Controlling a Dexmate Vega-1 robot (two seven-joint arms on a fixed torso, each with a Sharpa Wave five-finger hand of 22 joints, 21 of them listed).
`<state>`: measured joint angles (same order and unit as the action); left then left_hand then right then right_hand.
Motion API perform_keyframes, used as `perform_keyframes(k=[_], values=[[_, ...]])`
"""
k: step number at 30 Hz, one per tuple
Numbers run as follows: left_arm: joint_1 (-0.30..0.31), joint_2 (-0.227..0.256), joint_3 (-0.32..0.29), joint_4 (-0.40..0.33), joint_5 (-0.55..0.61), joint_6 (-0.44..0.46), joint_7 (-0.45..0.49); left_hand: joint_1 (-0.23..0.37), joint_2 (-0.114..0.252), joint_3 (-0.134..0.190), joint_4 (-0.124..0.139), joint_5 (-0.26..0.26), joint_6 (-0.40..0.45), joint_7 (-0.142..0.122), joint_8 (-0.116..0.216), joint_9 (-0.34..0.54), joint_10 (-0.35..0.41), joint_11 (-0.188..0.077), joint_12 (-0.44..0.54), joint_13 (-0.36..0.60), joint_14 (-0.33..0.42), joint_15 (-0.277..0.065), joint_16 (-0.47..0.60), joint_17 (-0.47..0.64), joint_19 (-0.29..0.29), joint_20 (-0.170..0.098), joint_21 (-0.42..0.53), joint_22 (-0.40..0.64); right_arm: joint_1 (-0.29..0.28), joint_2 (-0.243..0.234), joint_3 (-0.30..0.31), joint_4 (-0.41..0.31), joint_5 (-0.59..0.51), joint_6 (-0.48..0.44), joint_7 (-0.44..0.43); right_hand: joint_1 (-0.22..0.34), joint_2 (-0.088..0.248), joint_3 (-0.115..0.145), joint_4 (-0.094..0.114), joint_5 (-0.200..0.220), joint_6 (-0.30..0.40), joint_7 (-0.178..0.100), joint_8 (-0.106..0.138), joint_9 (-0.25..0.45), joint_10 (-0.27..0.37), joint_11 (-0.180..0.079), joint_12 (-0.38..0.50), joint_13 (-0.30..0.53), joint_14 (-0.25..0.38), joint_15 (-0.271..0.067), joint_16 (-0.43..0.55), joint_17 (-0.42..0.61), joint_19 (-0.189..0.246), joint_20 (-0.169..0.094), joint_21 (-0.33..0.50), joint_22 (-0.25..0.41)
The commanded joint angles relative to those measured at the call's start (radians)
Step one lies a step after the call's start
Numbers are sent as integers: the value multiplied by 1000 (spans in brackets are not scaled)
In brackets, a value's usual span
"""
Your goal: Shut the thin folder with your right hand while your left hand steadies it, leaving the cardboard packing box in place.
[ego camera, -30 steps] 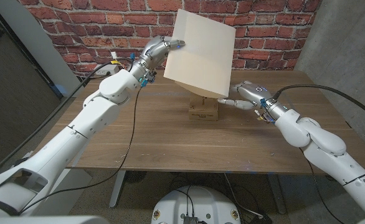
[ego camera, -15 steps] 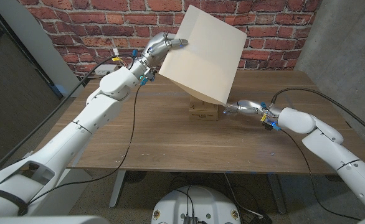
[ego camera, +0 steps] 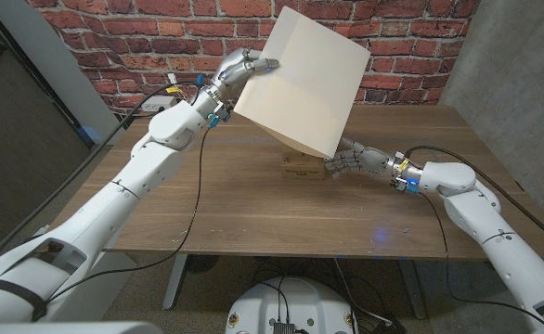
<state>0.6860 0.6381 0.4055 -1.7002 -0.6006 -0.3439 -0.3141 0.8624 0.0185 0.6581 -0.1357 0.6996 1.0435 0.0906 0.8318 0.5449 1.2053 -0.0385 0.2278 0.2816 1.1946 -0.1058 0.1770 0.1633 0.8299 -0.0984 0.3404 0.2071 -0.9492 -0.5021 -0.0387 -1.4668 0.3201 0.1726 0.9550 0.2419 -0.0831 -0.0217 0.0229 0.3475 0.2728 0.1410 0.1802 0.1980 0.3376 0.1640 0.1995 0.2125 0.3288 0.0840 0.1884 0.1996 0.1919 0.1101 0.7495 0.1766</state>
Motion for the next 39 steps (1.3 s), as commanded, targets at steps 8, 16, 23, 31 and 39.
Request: perform_keyframes(k=[8, 16, 23, 31, 39], values=[[10, -16, -11, 48, -16, -60, -23, -6, -6, 16, 1, -1, 8, -4, 5, 2, -13, -51, -3, 3, -49, -58, 3, 2, -6, -11, 11, 6, 48, 158, 120, 86, 231, -108, 187, -5, -15, -25, 3, -7, 1, 22, 15, 7, 15, 4, 19, 5, 34, 4, 23, 3, 5, 21, -20, 4], [23, -6, -20, 47, 8, -65, 5, -10, -8, 22, 1, -3, 12, -4, 4, -3, -13, -50, -4, 5, -48, -58, 4, 2, -8, -13, 15, 7, 56, 202, 151, 94, 242, -141, 231, -42, -34, -59, 18, -6, 16, 18, 25, 8, 54, 14, 37, 3, 78, 4, 39, 2, 69, 36, -15, 4], [21, 5, -14, 47, 23, -25, 27, -12, -10, 27, 1, -5, 14, -5, 6, -1, -12, -53, -6, 5, -45, -56, 5, 2, -8, -12, 19, 7, 58, 227, 170, 74, 235, -130, 247, -54, -42, -77, 24, -2, 26, 15, 29, 7, 82, 12, 47, 0, 114, -2, 49, 0, 109, 30, -15, 2], [1, 4, 10, 61, 41, 23, 36, -15, -12, 32, 1, -7, 12, -3, 7, 0, -10, -50, -7, 5, -45, -57, 4, 2, -9, -13, 22, 7, 53, 248, 189, 50, 247, -120, 252, -26, -23, -77, 17, 5, 52, 13, 37, 4, 110, -2, 57, -3, 161, -20, 60, -4, 183, -5, -9, 1], [-17, 0, 27, 70, 56, 46, 36, -18, -13, 38, 1, -9, 11, -3, 6, -1, -10, -48, -7, 7, -46, -56, 4, 2, -14, -14, 24, 7, 40, 266, 210, 35, 264, -105, 243, 23, 8, -77, 5, 4, 113, 6, 49, 2, 188, -26, 80, -8, 283, -75, 86, -8, 332, -69, 7, 3]])
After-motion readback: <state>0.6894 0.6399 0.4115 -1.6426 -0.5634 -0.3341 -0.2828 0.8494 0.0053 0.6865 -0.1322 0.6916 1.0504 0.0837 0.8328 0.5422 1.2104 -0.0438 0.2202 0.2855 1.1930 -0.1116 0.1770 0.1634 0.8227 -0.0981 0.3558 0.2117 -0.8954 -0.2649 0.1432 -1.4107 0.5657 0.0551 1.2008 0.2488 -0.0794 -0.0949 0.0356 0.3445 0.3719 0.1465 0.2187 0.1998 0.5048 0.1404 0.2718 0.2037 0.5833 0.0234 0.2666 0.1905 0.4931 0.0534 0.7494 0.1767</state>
